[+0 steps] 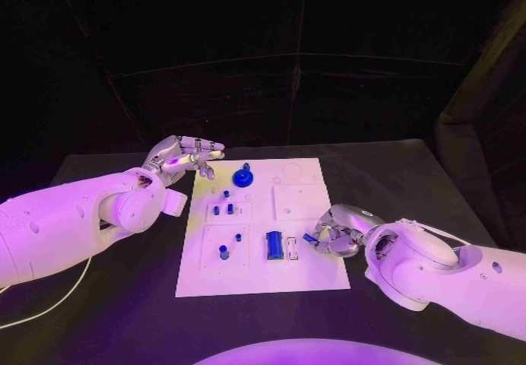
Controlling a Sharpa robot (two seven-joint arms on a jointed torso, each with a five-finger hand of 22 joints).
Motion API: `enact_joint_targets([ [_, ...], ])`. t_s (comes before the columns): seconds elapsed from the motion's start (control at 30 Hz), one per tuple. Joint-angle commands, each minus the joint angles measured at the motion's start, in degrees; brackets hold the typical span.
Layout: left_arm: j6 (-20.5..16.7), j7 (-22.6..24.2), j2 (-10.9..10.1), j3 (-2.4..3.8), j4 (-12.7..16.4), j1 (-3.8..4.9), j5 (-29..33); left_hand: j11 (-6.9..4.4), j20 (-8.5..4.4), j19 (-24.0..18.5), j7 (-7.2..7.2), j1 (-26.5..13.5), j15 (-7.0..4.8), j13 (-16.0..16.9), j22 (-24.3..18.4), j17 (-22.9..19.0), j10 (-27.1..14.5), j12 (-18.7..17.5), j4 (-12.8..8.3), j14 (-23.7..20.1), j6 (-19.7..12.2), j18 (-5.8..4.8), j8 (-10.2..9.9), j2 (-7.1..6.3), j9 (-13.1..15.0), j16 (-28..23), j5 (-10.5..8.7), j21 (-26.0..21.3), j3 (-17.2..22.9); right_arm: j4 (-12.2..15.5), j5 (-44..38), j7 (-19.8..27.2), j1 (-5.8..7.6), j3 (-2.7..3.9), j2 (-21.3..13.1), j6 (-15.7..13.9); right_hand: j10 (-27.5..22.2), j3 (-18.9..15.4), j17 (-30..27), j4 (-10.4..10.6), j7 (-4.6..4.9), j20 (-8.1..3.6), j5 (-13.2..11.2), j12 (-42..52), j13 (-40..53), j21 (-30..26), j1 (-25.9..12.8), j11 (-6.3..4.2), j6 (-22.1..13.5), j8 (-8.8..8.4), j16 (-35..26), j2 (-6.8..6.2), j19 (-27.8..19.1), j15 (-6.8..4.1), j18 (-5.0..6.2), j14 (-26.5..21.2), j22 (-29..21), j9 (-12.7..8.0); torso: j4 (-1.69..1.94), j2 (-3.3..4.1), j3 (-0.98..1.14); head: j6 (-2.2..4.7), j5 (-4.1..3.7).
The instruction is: Assemble the parts on the task board
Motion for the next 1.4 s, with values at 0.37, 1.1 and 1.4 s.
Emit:
enact_joint_targets([
  [0.37, 0.52, 0.28, -0.02, 0.04, 0.42, 0.07, 0.17, 0.04, 0.11, -0.36, -0.11, 0.40, -0.06, 0.08, -0.12, -0.22, -0.43, 0.36, 0.04, -0.47, -0.14, 0.80, 0.39, 1.18, 0.04, 0.16, 0.17, -0.40, -0.11, -1.35, 11.50, 0.74, 0.08, -0.01, 2.89, -0.59, 1.81, 0.06, 7.17, 1.73, -0.46, -0.20, 2.23, 2.26, 1.30, 0.66, -4.50, -0.28, 1.96, 0.25, 0.92, -1.18, 1.87, -0.34, -0.61, 4.46, 3.71, 0.56, 0.01, 0.02, -0.02, -0.20, 0.22],
  [1.1, 0.91, 0.31, 0.02, 0.04, 0.45, 0.07, 0.17, 0.09, 0.10, -0.34, -0.05, 0.37, -0.05, 0.07, -0.16, -0.35, -0.57, 0.47, 0.00, -0.51, -0.23, 0.79, 0.42, 1.23, 0.02, 0.22, 0.22, -0.46, -0.06, -3.37, 12.60, -1.32, 0.08, -0.01, 6.20, 1.60, 2.68, -1.13, 7.72, 3.08, -1.25, -0.62, 1.81, 3.14, 2.08, 1.01, -7.61, -0.91, 3.79, 0.83, 1.20, -0.86, 2.14, -0.85, -0.73, 4.55, 4.32, 1.38, -0.03, -0.01, 0.03, -0.68, 0.60],
  [1.4, 0.96, 0.27, 0.04, 0.05, 0.46, 0.08, 0.17, 0.11, 0.11, -0.33, -0.03, 0.28, -0.03, 0.06, -0.18, -0.39, -0.60, 0.49, 0.04, -0.52, -0.26, 0.78, 0.43, 1.19, 0.02, 0.24, 0.22, -0.47, -0.10, -3.94, 12.18, -1.78, 0.08, -0.01, 6.81, 2.62, 2.84, -2.23, 7.94, 3.76, -1.36, -0.71, 2.27, 2.92, 2.02, 1.08, -9.08, -1.00, 4.04, 0.86, 1.30, -0.95, 2.19, -0.94, -0.77, 4.59, 4.46, 1.71, -0.07, -0.01, 0.02, -0.82, 0.69],
])
